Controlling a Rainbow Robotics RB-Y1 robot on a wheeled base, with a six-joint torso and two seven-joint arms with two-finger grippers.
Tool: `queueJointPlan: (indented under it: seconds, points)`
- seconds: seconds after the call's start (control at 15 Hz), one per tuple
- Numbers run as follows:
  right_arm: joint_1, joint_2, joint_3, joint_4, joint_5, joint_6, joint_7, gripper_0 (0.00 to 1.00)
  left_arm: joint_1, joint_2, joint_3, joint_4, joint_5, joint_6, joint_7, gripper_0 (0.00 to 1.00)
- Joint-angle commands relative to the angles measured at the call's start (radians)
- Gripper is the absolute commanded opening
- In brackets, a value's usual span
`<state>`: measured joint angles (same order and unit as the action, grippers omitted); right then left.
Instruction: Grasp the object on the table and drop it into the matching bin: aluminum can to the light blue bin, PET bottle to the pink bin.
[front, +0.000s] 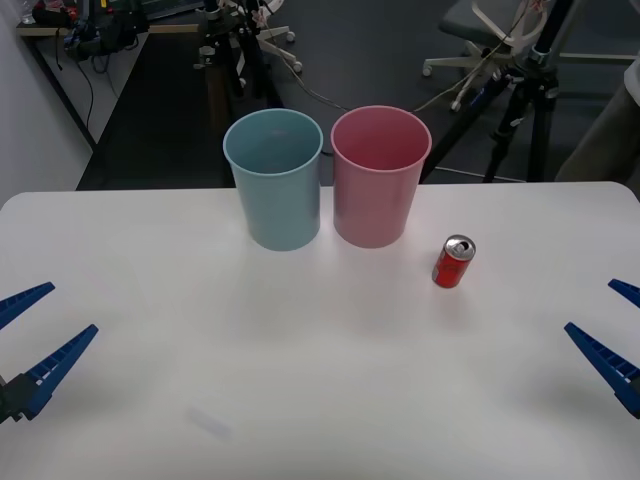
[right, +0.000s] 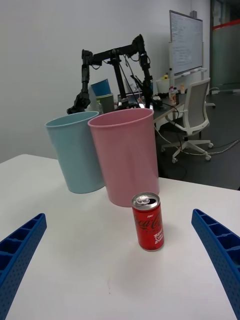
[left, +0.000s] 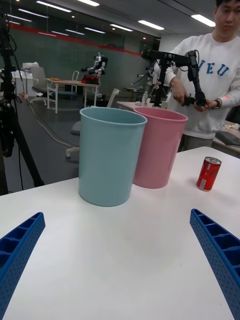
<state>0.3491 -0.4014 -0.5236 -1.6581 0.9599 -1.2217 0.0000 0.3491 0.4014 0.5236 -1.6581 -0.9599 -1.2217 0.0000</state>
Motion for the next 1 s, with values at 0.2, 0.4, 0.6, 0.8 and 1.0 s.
queueJointPlan:
  seconds: [0.2,0.4,0.6,0.8,1.0]
  points:
    - [0.016,0.046,0.010,0.000,0.022,0.004,0.000,1.00,0.000,0.000,0.000,0.000,0.000,0.000,0.000,1.00]
    - [0.028,0.046,0.028,-0.002,0.020,0.016,0.011,1.00,0.000,0.000,0.000,0.000,0.000,0.000,0.000,1.00]
    - [0.059,0.056,0.051,-0.002,0.016,0.039,0.037,1.00,0.000,0.000,0.000,0.000,0.000,0.000,0.000,1.00]
    - [0.084,0.079,0.085,-0.002,0.016,0.103,0.143,1.00,0.000,0.000,0.000,0.000,0.000,0.000,0.000,1.00]
    - [0.110,0.084,0.166,-0.002,-0.020,0.220,0.241,1.00,0.000,0.000,0.000,0.000,0.000,0.000,0.000,1.00]
